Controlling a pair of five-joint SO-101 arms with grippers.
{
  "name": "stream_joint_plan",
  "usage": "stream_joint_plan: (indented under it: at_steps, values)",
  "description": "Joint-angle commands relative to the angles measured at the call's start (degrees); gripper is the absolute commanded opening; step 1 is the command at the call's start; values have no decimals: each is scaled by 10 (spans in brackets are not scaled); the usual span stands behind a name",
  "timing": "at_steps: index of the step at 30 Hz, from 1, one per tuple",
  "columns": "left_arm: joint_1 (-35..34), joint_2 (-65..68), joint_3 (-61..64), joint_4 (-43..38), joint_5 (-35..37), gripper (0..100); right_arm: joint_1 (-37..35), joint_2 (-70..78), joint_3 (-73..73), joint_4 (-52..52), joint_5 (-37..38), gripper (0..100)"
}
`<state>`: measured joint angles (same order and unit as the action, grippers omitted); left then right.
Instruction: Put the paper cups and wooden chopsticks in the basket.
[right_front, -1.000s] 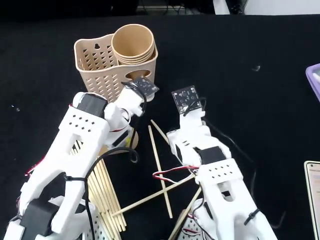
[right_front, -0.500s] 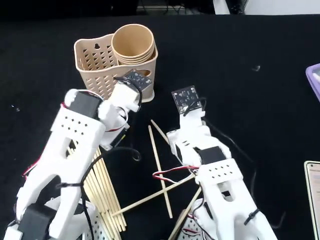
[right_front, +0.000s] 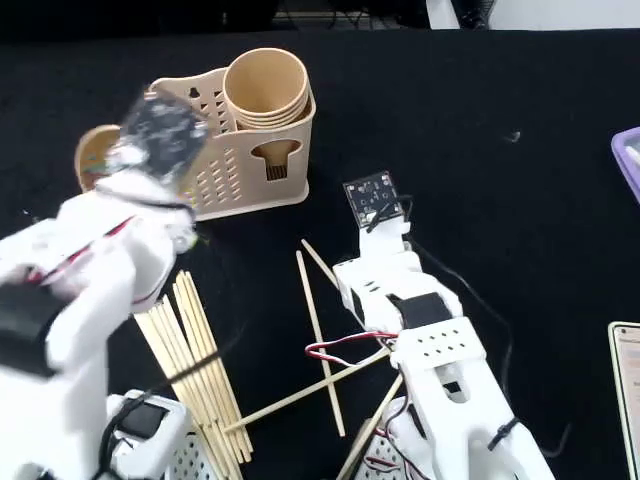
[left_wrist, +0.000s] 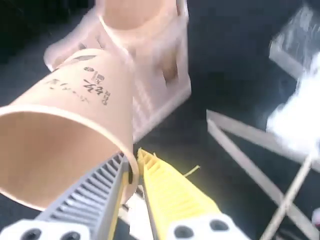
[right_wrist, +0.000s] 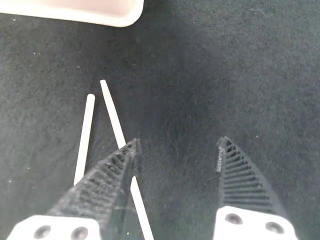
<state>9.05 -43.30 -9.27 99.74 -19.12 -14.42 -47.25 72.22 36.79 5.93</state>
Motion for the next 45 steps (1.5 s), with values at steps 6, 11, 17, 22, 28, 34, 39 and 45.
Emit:
stream_joint_plan:
  at_steps: [6,11,17,22,28,34,39,45]
  values:
    - [22,88,-47,-248,98,29,13,-17,2,-30,4,240]
    - [42,190,-64,-295,95,29,13,-17,2,-30,4,240]
    - [51,291,-194,-204,63,29,11,-17,2,-31,4,240]
    - [52,396,-344,-90,-18,29,11,-17,2,-31,4,240]
    - [50,516,-493,11,-89,29,11,-17,2,-31,4,240]
    - [47,571,-524,10,-91,30,11,-17,8,-34,4,240]
    - [46,576,-540,10,-91,52,11,-18,7,-34,4,240]
    - [46,576,-565,10,-86,187,11,-20,7,-34,4,240]
